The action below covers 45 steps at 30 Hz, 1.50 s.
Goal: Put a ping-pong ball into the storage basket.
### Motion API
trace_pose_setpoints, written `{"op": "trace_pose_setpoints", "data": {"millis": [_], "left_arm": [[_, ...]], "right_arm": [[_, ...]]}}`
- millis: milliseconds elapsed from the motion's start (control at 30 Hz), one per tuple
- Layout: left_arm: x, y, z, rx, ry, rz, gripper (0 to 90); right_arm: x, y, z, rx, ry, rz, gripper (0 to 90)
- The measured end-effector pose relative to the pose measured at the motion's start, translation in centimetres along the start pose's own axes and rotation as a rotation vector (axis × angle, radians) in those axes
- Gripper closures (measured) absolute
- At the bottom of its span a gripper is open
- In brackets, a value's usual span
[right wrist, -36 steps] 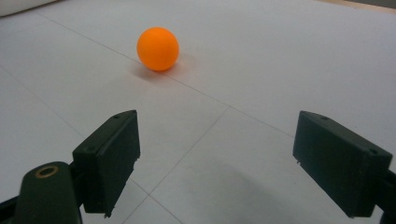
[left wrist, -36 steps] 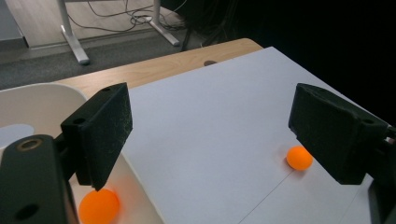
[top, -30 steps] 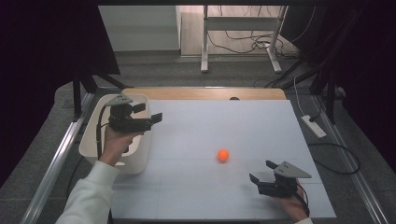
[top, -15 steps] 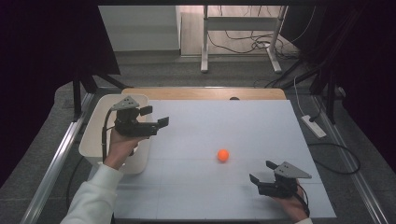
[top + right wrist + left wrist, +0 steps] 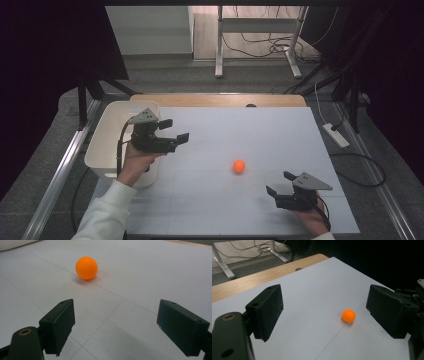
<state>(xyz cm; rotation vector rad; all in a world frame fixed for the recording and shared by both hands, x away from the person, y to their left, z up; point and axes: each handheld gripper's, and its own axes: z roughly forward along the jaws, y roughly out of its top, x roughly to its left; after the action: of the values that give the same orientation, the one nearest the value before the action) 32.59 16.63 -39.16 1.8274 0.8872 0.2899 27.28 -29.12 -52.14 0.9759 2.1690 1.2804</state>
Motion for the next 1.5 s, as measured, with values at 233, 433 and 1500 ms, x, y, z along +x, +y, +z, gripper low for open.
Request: {"op": "trace_pose_setpoints", "data": {"millis": [233, 433, 1500], "left_arm": [[-0.8, 0.1, 1.5, 0.011, -0.034, 0.013, 15.4], [-1.5, -0.1, 2.3, 0.026, -0.057, 0.022, 15.5], [-3.9, -0.8, 6.2, 0.118, -0.103, 0.088, 16.0]], "right_arm": [[-0.4, -0.1, -0.3, -0.001, -0.015, 0.005, 15.1], [-0.4, -0.2, -0.2, 0.004, -0.015, 0.003, 15.1], [-0.2, -0.1, -0.3, 0.003, -0.005, 0.005, 14.1]]}}
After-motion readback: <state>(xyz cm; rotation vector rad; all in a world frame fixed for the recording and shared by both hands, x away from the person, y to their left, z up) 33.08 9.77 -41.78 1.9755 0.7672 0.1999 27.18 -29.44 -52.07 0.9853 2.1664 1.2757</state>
